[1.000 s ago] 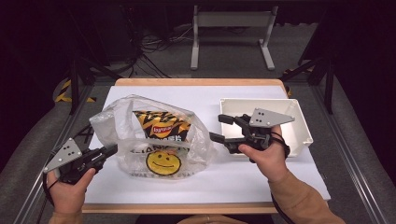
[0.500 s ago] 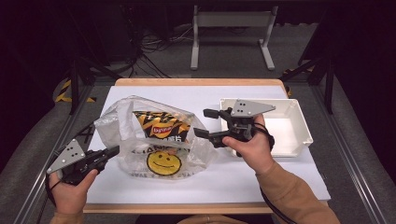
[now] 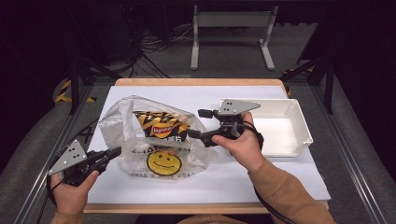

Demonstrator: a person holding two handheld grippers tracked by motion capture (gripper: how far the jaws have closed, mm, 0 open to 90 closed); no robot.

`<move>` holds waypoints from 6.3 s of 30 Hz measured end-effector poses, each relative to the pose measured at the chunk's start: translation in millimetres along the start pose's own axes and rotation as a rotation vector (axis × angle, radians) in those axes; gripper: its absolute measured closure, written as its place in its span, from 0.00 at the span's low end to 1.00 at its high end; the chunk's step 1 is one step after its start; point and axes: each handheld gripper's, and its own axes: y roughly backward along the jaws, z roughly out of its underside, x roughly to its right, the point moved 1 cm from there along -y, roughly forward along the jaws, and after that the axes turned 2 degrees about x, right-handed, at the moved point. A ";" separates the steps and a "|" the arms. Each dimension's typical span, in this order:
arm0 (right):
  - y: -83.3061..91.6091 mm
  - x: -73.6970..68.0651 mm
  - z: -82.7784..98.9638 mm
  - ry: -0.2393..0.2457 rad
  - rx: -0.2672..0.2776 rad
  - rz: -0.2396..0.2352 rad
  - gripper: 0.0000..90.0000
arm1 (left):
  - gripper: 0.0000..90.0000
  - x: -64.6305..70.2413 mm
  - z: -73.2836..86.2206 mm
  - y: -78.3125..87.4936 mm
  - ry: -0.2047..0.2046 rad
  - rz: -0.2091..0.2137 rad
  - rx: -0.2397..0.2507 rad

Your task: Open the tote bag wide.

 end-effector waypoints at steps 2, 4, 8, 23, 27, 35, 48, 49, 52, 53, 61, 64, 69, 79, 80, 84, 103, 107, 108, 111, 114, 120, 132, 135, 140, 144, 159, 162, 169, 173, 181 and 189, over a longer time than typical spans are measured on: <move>-2.6 1.3 1.5 -0.004 -0.004 0.004 0.22 | 0.96 -0.7 0.7 -0.2 0.003 0.000 -0.005; -5.3 1.6 3.1 0.002 -0.014 0.010 0.21 | 0.96 -1.3 1.8 -0.7 0.006 -0.001 -0.004; -10.6 2.6 7.0 0.001 -0.037 0.018 0.21 | 0.96 -0.9 1.4 0.2 0.001 0.001 -0.003; -3.5 11.9 11.7 0.006 -0.063 0.036 0.63 | 0.96 -0.1 0.6 0.6 0.001 -0.003 0.006; 0.5 16.7 10.4 -0.026 -0.036 0.041 0.71 | 0.96 0.4 -0.3 0.1 -0.002 -0.005 0.011; 7.9 21.9 5.9 -0.017 -0.002 0.078 0.81 | 0.96 -1.0 -3.5 -1.1 -0.003 -0.014 0.018; 7.7 26.7 -5.4 0.037 0.014 0.143 1.00 | 0.97 -10.0 -5.9 -3.6 0.012 -0.045 0.028; 7.7 26.7 -5.4 0.037 0.014 0.143 1.00 | 0.97 -10.0 -5.9 -3.6 0.012 -0.045 0.028; 9.8 29.9 -6.2 0.036 0.017 0.155 1.00 | 0.97 -13.5 -6.6 -5.1 0.020 -0.053 0.031; 9.5 31.3 -5.3 0.033 0.019 0.159 1.00 | 0.97 -13.9 -6.6 -5.7 0.024 -0.055 0.032; 3.8 41.1 2.8 0.014 0.010 0.183 1.00 | 0.97 -20.1 -4.1 -14.6 0.037 -0.061 0.014; -0.5 46.7 7.0 0.006 -0.002 0.191 1.00 | 0.97 -21.0 -2.0 -16.8 0.037 -0.059 0.002; -10.4 53.1 17.2 -0.013 -0.034 0.198 1.00 | 0.97 -22.7 2.7 -20.0 0.051 -0.058 -0.011; -27.2 54.5 46.2 -0.029 -0.139 0.181 1.00 | 0.97 -27.4 12.2 -21.6 0.073 -0.063 -0.033; -28.4 54.5 48.4 -0.029 -0.147 0.179 1.00 | 0.97 -27.5 13.0 -21.9 0.078 -0.063 -0.034; -34.2 53.5 57.3 -0.028 -0.187 0.172 1.00 | 0.97 -28.6 15.8 -22.9 0.084 -0.064 -0.044; -46.2 48.5 74.9 -0.056 -0.276 0.142 0.99 | 0.46 -26.5 15.4 -19.3 0.120 -0.089 -0.008; -44.1 48.2 72.8 -0.057 -0.258 0.143 0.98 | 0.25 -25.2 10.5 -13.5 0.118 -0.098 0.016; -43.4 48.4 72.4 -0.054 -0.256 0.142 0.98 | 0.22 -24.5 9.2 -12.4 0.116 -0.099 0.025; -42.3 48.6 71.8 -0.058 -0.249 0.143 0.98 | 0.16 -21.5 3.2 -9.4 0.106 -0.086 0.045; -41.6 48.2 70.9 -0.057 -0.244 0.144 0.98 | 0.12 -17.6 -4.8 -8.6 0.093 -0.087 0.062; -40.7 46.9 67.2 -0.048 -0.234 0.142 0.97 | 0.14 -12.1 -22.8 -7.9 0.066 -0.081 0.088; -38.8 47.1 63.7 -0.042 -0.223 0.142 0.97 | 0.81 -11.1 -44.2 -17.0 0.014 -0.075 0.078; -38.4 46.4 62.3 -0.040 -0.218 0.141 0.97 | 0.96 -14.4 -45.4 -22.0 0.016 -0.092 0.062; -38.6 46.7 61.8 -0.039 -0.218 0.135 0.97 | 0.98 -23.3 -42.4 -30.9 0.030 -0.120 0.043; -39.1 46.9 62.9 -0.038 -0.219 0.134 0.97 | 0.99 -32.7 -35.3 -35.6 0.064 -0.141 0.030; -36.7 47.7 65.0 -0.043 -0.211 0.135 0.96 | 1.00 -46.8 8.8 -58.2 0.135 -0.132 -0.085; -33.6 48.0 64.8 -0.048 -0.203 0.136 0.94 | 1.00 -48.0 16.2 -62.7 0.147 -0.123 -0.110; -26.0 50.7 66.5 -0.062 -0.185 0.143 0.94 | 1.00 -51.2 29.8 -72.9 0.172 -0.091 -0.179; -23.2 51.6 67.3 -0.075 -0.177 0.136 0.92 | 1.00 -52.7 35.9 -76.6 0.184 -0.083 -0.207; -14.1 49.4 62.8 -0.077 -0.140 0.131 0.90 | 0.98 -53.4 36.8 -74.0 0.184 -0.069 -0.229; -0.1 45.3 51.2 -0.064 -0.101 0.123 0.84 | 0.98 -53.2 36.9 -71.1 0.191 -0.069 -0.224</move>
